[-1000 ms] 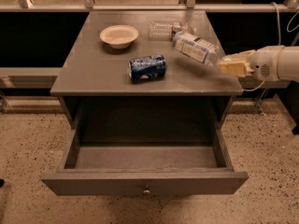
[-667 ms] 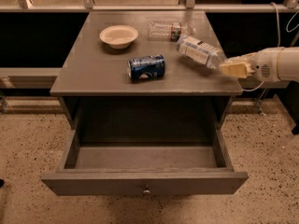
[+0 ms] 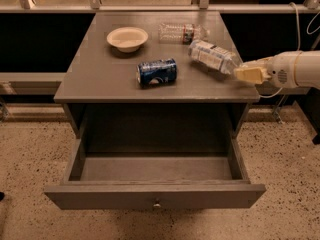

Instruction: Pick blue plastic bottle from top drawer and place on counter

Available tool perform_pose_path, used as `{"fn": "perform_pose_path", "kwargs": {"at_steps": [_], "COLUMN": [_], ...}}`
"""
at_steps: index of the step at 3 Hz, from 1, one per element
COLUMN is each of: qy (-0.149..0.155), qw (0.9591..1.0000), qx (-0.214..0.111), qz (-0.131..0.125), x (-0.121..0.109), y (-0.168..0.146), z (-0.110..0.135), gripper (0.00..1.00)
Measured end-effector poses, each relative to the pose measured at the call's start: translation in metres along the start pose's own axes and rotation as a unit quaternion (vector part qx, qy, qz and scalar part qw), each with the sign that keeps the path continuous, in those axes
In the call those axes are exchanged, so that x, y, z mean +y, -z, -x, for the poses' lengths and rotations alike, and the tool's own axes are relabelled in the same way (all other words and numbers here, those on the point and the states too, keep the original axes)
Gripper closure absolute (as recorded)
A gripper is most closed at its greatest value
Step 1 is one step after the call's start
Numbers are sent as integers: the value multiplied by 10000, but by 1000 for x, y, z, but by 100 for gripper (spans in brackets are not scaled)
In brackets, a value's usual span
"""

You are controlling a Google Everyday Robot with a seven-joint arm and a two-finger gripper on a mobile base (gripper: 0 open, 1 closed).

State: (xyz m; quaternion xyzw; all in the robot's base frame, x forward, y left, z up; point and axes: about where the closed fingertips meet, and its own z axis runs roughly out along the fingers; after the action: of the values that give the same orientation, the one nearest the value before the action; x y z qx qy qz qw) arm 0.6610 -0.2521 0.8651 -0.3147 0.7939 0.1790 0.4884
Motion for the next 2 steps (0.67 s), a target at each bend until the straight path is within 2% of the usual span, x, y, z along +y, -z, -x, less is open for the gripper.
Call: {"fn": "perform_pose_path", "kwargs": {"at_steps": [1, 2], "qy": [2, 3], "qw": [10000, 10000], "qx": [2, 4], "qz": [22, 41], "x": [1, 3], "y": [-2, -5], "z": [0, 0], "gripper": [14, 0]}}
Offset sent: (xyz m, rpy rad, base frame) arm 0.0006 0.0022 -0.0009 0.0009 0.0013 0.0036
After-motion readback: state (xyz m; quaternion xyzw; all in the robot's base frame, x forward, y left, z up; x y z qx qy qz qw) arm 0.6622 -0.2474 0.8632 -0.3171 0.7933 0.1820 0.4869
